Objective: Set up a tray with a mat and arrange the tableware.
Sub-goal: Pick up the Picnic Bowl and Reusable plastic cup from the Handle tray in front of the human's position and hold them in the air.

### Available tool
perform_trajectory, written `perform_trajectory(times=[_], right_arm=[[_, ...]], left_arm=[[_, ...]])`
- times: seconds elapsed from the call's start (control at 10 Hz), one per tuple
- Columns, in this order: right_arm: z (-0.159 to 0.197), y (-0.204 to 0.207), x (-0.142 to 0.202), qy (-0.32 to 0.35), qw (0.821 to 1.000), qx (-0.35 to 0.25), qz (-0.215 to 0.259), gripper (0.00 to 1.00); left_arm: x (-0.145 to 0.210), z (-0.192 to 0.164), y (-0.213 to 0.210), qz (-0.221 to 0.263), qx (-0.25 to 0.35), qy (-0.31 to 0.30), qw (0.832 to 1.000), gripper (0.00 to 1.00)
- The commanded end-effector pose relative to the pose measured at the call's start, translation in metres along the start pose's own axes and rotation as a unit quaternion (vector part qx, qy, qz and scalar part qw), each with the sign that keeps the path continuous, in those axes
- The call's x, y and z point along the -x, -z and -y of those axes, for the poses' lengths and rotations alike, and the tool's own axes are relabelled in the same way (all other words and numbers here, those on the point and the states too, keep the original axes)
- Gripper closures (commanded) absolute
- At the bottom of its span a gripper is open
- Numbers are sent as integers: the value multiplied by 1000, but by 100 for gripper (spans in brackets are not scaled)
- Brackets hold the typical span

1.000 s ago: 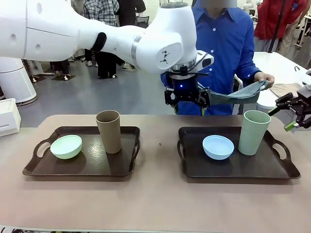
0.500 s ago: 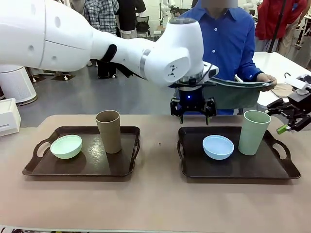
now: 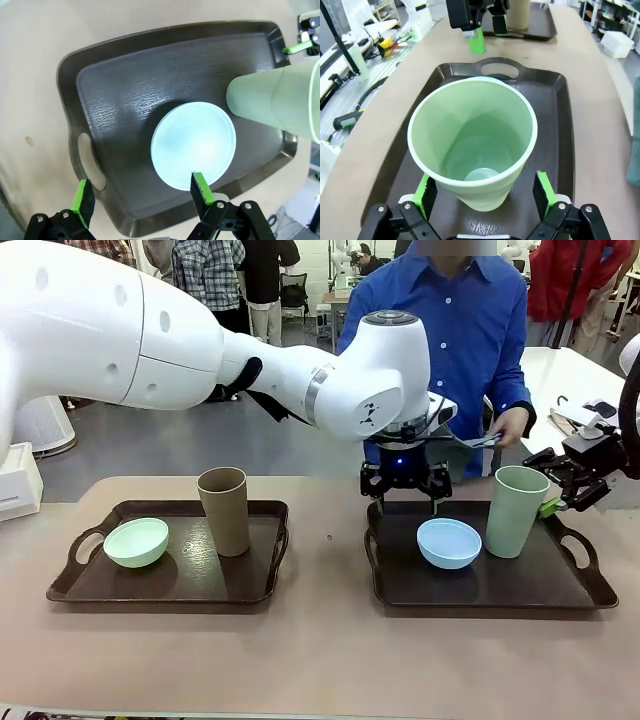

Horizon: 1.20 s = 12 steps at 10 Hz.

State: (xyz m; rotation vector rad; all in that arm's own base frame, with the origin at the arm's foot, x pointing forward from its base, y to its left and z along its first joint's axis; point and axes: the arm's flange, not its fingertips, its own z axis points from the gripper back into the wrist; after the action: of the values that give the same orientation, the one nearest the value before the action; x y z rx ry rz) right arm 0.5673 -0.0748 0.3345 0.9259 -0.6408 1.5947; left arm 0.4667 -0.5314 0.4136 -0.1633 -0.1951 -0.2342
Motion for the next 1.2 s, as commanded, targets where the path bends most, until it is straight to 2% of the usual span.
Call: perform_trajectory(times=[0.0,0.3,0.6,0.8,1.1], right_arm=[[-1,1,-2,10,1000,-11,-14,0],[6,20,1,10,1000,-23,-15,0],[12,36,5,11,1000,-23,-10,0],[17,43,6,14,1000,-23,-9,0],[24,56,5,24,999,-24,-16,0]], left_arm=[[-10,12,5,16,-8,-12,1000,0],[-23,25,22,17,4,-7,1000,0],[-29,29,40,-15,1,-5,1000,0],[-33,21,52,-39,-31,-12,999,0],[-31,7,73,-65,-39,-20,997,0]])
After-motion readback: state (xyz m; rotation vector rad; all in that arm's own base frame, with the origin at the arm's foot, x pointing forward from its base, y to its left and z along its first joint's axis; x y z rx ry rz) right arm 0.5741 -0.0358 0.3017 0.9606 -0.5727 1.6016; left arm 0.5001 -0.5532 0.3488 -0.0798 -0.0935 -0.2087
